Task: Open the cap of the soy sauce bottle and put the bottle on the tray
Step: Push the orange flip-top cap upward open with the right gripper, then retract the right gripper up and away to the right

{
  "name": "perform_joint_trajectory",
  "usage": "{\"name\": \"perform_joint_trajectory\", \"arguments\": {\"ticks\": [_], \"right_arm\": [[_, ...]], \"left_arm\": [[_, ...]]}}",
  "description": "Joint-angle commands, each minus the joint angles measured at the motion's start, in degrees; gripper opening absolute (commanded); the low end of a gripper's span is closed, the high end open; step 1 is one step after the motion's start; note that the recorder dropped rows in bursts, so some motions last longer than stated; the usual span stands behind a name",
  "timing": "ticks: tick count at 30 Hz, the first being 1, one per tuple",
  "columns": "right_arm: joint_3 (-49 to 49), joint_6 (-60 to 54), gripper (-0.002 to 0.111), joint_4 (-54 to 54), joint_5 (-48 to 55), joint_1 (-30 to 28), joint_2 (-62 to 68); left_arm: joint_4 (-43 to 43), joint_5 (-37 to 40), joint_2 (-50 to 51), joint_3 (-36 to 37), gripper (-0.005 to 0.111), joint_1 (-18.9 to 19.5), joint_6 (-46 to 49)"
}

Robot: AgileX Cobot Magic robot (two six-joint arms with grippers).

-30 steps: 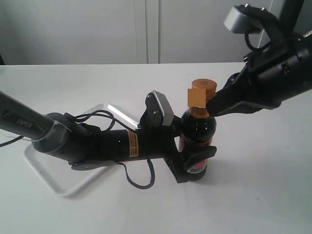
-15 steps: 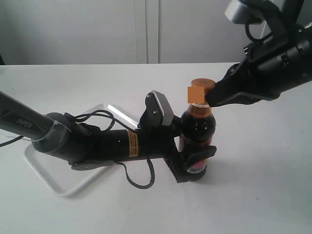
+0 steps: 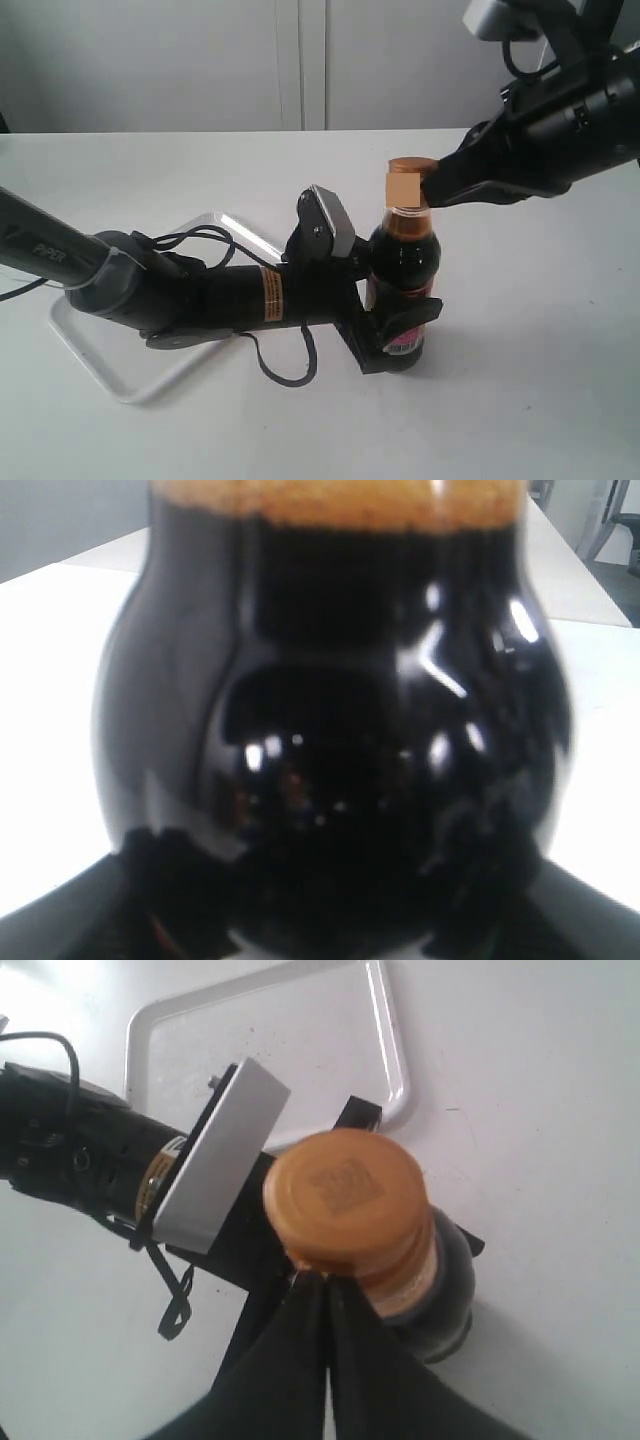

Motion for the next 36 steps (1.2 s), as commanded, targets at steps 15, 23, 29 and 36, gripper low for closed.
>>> {"name": "perform_joint_trajectory", "arguments": {"ticks": [15, 23, 29, 36], "right_arm": [[-3.92, 0.0, 0.0, 2.15, -16.25, 0.06, -0.08], [-3.92, -0.36, 0.0, -1.56, -16.26, 0.06, -0.09], [-3.92, 3.23, 0.0, -11.27, -16.03, 0.06, -0.09], [-3.92, 11.03, 0.0, -24.86, -15.9, -0.07, -0.09]], "left_arm": [[3.5, -0.97, -0.23, 0.01, 0.0, -0.18, 0.97], [3.5, -0.97, -0.23, 0.01, 0.0, -0.18, 1.08], [3.31, -0.97, -0.23, 0.01, 0.0, -0.18, 1.07], [3.34, -0.97, -0.23, 0.01, 0.0, -0.18, 1.07]]}}
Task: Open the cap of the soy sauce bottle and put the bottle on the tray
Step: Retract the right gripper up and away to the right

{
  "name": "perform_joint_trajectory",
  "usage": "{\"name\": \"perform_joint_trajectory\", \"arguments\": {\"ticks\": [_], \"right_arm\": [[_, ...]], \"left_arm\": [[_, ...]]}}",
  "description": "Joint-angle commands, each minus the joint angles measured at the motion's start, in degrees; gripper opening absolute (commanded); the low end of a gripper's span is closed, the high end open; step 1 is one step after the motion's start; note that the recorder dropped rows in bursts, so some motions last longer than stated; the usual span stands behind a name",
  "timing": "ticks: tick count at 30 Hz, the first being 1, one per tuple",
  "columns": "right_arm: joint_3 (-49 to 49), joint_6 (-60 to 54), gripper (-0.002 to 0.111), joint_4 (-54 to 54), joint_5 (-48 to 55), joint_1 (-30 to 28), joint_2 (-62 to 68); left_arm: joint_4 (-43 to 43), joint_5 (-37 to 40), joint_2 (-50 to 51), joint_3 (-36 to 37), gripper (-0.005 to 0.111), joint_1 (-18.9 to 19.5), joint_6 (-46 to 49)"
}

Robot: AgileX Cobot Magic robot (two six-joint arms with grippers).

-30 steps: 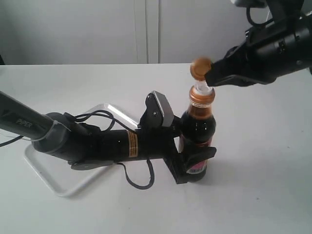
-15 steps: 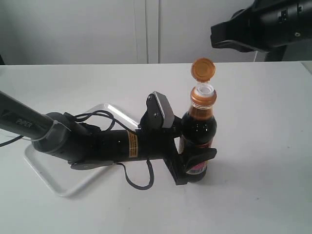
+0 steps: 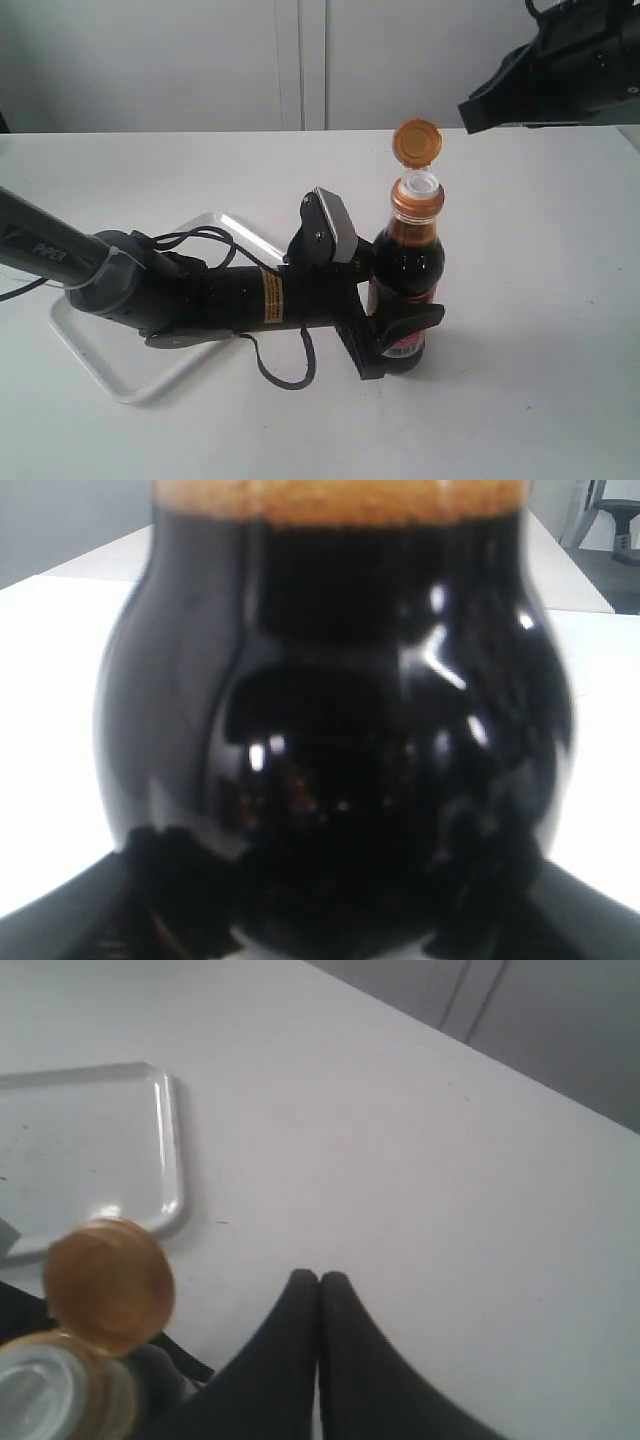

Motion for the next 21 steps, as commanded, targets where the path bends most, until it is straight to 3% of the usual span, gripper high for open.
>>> {"name": "perform_joint_trajectory", "arguments": {"ticks": [1, 9, 21], "right_arm": [[-0.32, 7.0, 0.0, -10.65, 0.0, -0.07, -0.12], [-0.32, 19.54, 0.0, -26.53, 5.78, -0.07, -0.12], [0.22, 23.99, 0.0, -28.56, 7.99, -2.41, -0.12]], "left_arm": [[1.79, -0.61, -0.23, 0.11, 0.0, -0.28, -0.14], [1.41, -0.61, -1.48, 0.11, 0.0, -0.28, 0.32], [1.8, -0.61, -4.92, 0.11, 0.0, -0.28, -0.19]]}}
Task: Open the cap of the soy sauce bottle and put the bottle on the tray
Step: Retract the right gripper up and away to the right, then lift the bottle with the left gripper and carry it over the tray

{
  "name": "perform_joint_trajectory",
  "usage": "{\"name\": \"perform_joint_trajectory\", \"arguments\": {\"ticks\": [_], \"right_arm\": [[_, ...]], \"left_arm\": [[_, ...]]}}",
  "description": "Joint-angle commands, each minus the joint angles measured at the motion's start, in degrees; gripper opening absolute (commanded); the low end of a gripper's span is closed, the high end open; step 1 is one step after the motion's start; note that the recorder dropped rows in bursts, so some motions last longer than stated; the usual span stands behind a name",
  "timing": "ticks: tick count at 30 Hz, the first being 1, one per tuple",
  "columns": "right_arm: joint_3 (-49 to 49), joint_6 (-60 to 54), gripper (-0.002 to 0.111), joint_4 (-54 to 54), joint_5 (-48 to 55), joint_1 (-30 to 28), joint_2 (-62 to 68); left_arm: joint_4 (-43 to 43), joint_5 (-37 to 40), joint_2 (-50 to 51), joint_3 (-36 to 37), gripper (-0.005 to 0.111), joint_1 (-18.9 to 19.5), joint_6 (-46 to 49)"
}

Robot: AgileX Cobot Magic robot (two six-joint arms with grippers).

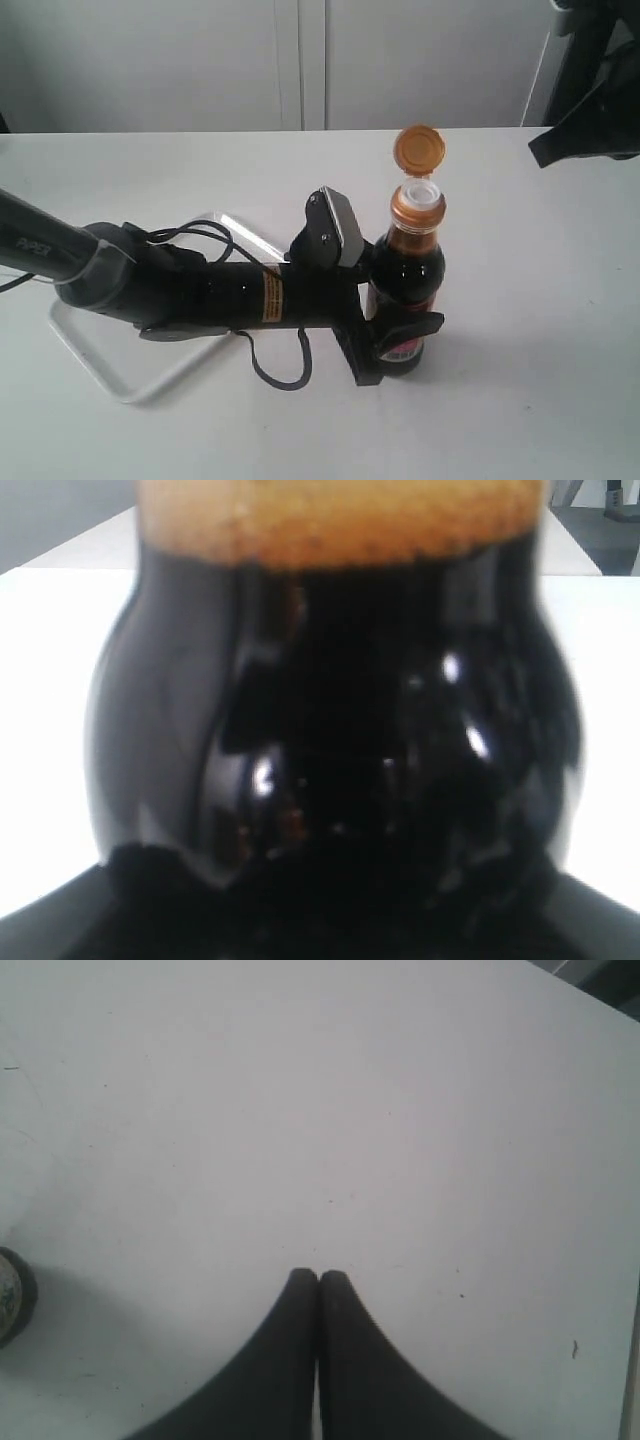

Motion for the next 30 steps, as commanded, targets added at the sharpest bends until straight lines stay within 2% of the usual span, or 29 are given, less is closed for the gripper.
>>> {"name": "perform_joint_trajectory", "arguments": {"ticks": [1, 16, 22, 26, 30], "right_arm": [[0.71, 1.03, 0.0, -0.56, -0.94, -0.42, -0.12], [4.76, 1.26, 0.0, -0.56, -5.03, -0.42, -0.12], [4.76, 2.29, 0.0, -0.56, -4.91, -0.42, -0.12], [4.76, 2.28, 0.0, -0.21, -4.91, -0.42, -0.12], [4.76, 2.28, 0.0, 0.17, -4.76, -0.42, -0.12]], "left_arm": [[-1.4, -4.22, -2.51, -0.18, 0.0, -0.17, -0.3], [-2.75, -2.63, -11.94, -0.18, 0.0, 0.4, -3.33], [-0.65, -4.22, -14.68, -0.18, 0.0, 8.11, -9.78], [0.54, -4.22, -15.05, -0.18, 0.0, 12.18, -11.24], [2.47, -4.22, -15.05, -0.18, 0.0, 14.7, -12.47]]}}
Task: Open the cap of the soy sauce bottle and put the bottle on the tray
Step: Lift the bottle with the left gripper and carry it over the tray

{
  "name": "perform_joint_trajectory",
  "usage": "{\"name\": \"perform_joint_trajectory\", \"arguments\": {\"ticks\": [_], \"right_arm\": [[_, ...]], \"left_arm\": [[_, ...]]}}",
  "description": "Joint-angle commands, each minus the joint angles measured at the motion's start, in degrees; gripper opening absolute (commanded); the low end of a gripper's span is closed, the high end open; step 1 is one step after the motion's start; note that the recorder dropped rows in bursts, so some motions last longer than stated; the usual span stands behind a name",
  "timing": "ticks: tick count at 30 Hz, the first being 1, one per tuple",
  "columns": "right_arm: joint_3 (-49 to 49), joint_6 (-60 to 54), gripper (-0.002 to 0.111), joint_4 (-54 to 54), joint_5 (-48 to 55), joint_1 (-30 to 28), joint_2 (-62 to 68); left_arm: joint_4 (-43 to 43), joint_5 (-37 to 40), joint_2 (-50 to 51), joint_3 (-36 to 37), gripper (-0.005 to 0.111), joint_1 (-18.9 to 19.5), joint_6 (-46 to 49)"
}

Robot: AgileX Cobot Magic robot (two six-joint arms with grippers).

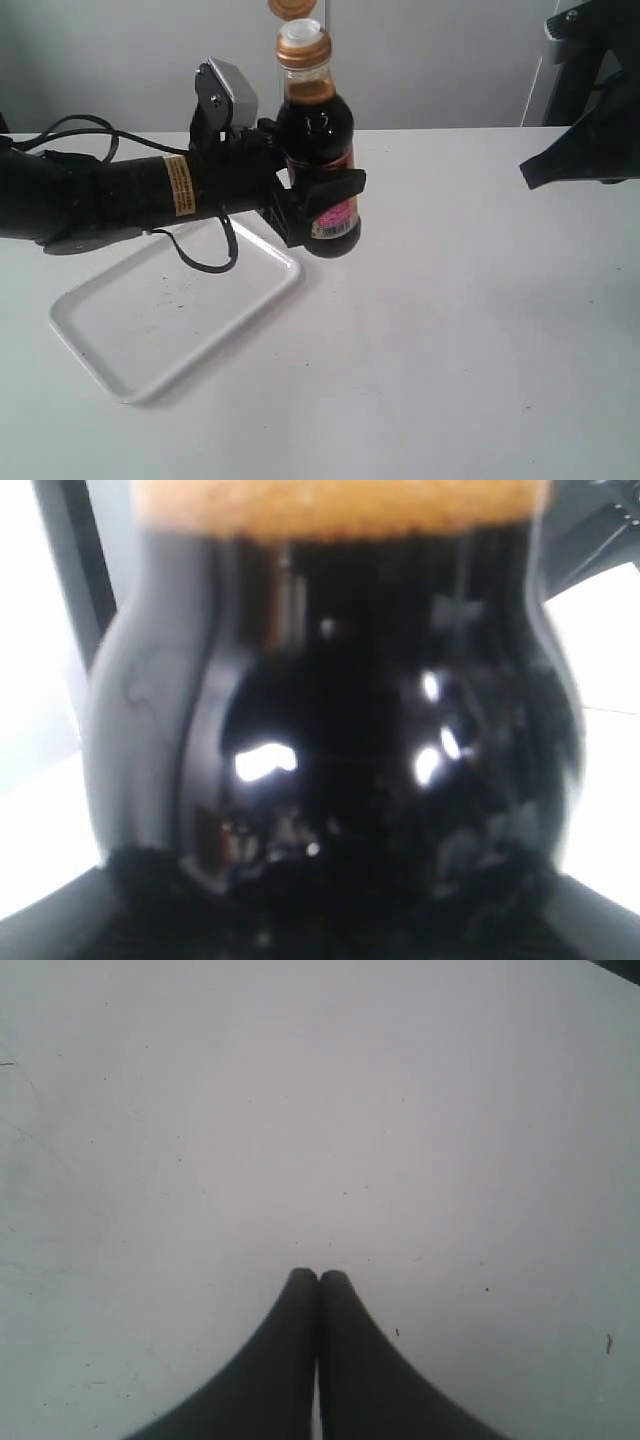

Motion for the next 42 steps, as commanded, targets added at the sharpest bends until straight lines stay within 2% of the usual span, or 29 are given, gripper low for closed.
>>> {"name": "perform_joint_trajectory", "arguments": {"ticks": [1, 19, 31, 42], "right_arm": [[0.24, 0.31, 0.0, 0.17, -0.11, -0.17, -0.12], [0.24, 0.31, 0.0, 0.18, 0.01, -0.17, -0.12], [0.24, 1.17, 0.0, 0.18, -0.21, -0.17, -0.12], [0.24, 1.17, 0.0, 0.18, -0.66, -0.17, -0.12]], "left_arm": [[0.09, -5.13, -2.19, -0.18, 0.0, 3.05, -2.33], [10.37, -5.13, -2.19, -0.06, 0.0, 14.86, -6.58], [9.35, -5.13, -2.92, 6.19, 0.0, 21.24, -4.16], [6.86, -5.13, -2.92, 14.23, 0.0, 21.78, 5.82]]}}
